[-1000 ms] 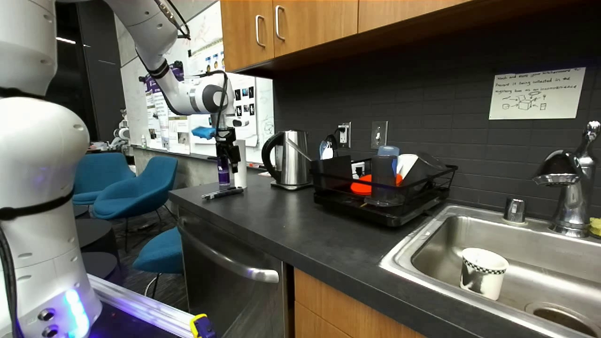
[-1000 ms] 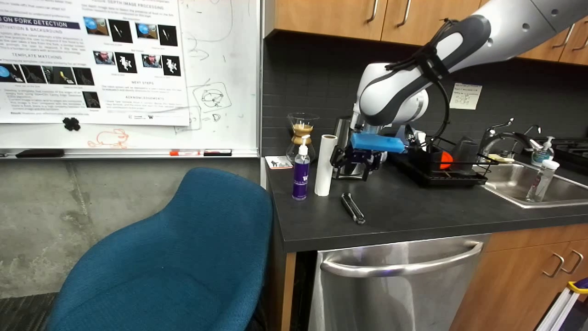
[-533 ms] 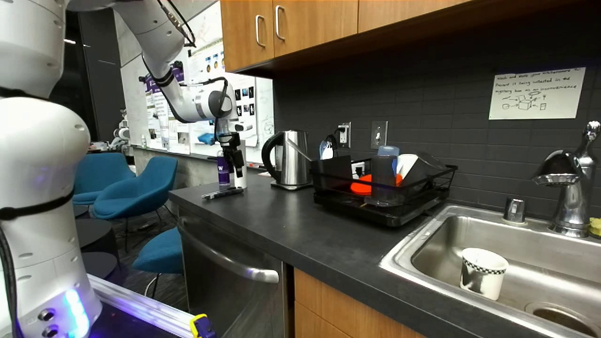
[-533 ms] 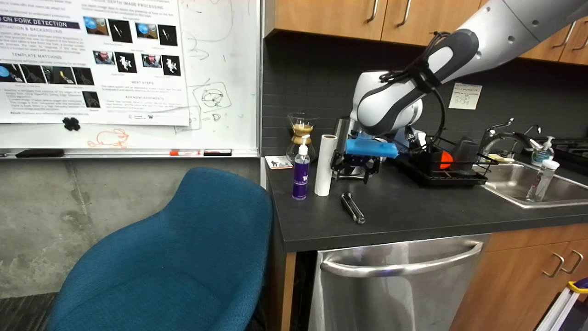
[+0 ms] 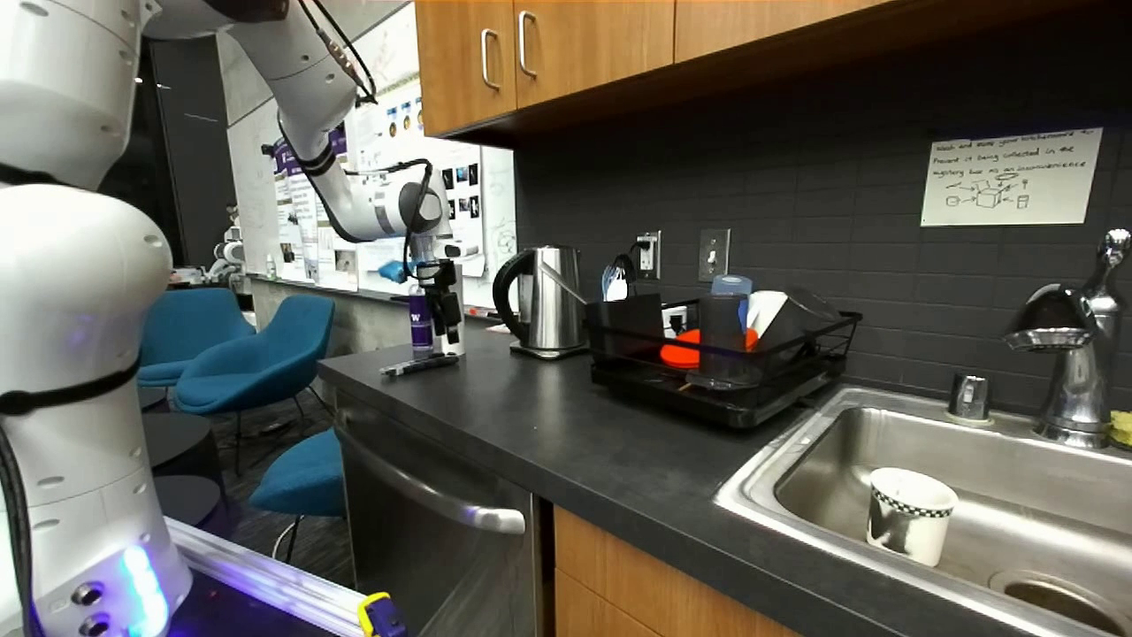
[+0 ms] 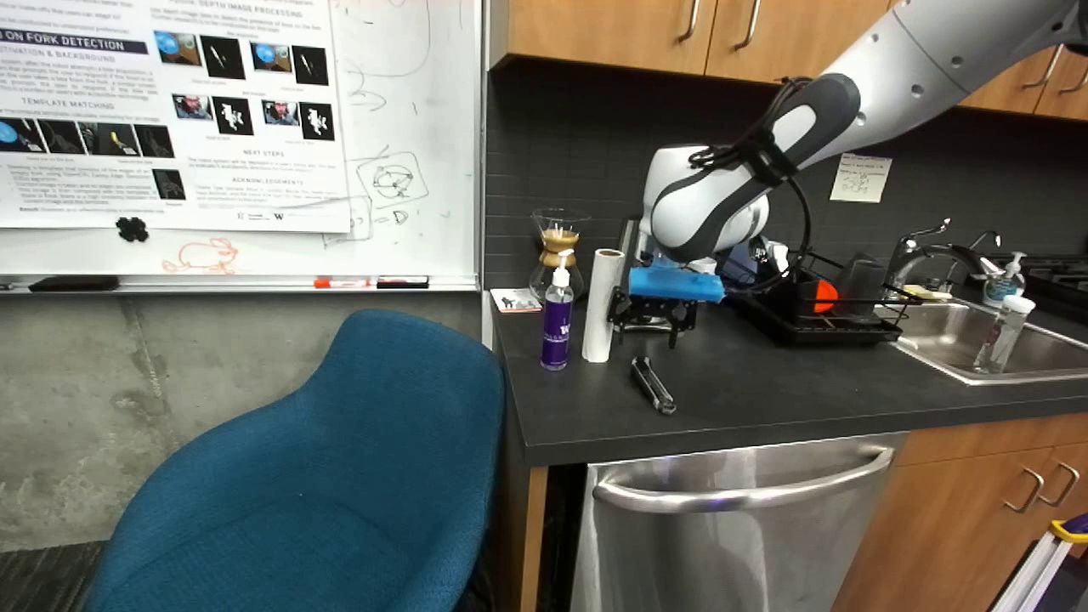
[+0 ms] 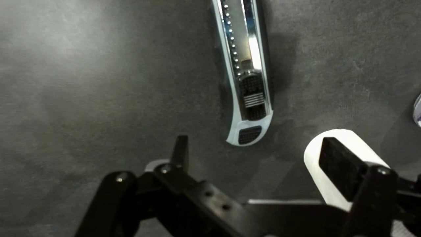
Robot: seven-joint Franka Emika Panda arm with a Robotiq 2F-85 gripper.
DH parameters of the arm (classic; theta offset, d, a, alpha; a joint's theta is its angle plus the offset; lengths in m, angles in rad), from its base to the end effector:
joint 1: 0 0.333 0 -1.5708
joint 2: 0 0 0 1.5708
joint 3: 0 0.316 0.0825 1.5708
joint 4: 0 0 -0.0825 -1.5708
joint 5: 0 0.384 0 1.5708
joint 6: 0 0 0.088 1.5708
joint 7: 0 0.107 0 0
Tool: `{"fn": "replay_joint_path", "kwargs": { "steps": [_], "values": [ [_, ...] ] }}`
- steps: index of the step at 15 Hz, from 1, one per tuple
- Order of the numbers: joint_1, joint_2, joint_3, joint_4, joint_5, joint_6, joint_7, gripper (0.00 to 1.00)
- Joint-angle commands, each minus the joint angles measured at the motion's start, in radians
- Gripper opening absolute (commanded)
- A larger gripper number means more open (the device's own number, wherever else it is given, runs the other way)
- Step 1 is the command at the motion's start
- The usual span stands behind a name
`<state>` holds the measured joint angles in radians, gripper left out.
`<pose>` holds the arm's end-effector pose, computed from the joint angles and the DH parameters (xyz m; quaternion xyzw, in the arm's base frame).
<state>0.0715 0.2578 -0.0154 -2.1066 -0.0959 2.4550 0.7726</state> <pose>0.5848 0.0330 0.3030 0.9470 -0.3161 0.0550 0.0129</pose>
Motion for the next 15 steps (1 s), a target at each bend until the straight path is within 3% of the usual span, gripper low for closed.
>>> {"fn": "replay_joint_path", "kwargs": {
  "steps": [1, 13, 14, 15],
  "values": [
    [0.035, 0.027, -0.032, 0.03, -0.041, -0.019, 0.054, 1.0],
    [0.058, 0.076, -0.054, 0.051, -0.079, -0.041, 0.135, 1.0],
    [0.059, 0.077, -0.054, 0.051, -0.078, -0.04, 0.136, 0.79],
    [0.06, 0.078, -0.055, 0.05, -0.078, -0.039, 0.138, 0.73]
  ]
}}
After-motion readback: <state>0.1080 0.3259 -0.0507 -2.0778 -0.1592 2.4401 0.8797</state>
